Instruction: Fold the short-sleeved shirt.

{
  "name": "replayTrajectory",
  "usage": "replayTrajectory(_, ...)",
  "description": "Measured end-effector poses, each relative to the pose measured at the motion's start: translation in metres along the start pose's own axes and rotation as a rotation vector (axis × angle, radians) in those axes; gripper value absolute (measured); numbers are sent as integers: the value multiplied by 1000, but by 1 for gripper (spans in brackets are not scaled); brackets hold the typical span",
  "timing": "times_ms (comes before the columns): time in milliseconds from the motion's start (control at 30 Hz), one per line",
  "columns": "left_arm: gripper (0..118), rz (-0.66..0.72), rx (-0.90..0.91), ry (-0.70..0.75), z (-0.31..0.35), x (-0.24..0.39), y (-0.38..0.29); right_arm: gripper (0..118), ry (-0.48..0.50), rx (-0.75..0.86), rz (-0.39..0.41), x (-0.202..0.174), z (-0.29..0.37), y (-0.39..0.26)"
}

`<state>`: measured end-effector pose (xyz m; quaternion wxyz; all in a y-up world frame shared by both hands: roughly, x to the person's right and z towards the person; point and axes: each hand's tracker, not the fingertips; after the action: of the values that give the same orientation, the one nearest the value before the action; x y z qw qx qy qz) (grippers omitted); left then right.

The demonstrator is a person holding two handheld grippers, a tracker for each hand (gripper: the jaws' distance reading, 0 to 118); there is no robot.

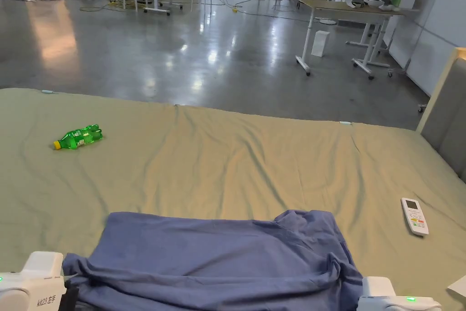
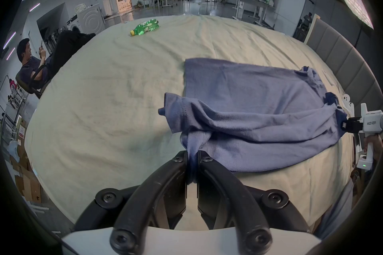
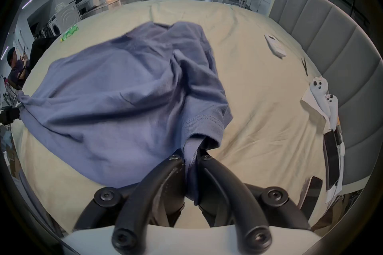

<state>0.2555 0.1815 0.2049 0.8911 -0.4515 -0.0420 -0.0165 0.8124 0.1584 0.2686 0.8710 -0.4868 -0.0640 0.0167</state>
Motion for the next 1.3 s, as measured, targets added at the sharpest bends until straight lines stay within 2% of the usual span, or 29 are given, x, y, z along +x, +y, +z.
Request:
replayTrajectory(200, 8, 8, 67, -42, 28, -2, 30, 9, 24, 86, 6, 6, 40, 27)
replayTrajectory(333, 8, -13, 95, -48, 45, -3, 45, 9, 26, 97, 19, 11, 65, 44)
replayTrajectory(533, 8, 33, 97, -84, 69, -22, 44, 9, 7, 83, 25, 22, 89, 44)
replayTrajectory(833, 8, 94, 38, -124, 88, -42, -11, 9, 28, -16, 101, 16, 98, -13)
replayTrajectory(1133, 8, 104, -109, -88, 58, -41, -97, 9, 11, -153, 99, -3, 62, -101)
replayTrajectory(1300, 8, 62, -188, -33, 26, -35, -124, 9, -34, -139, 102, -18, 38, -125)
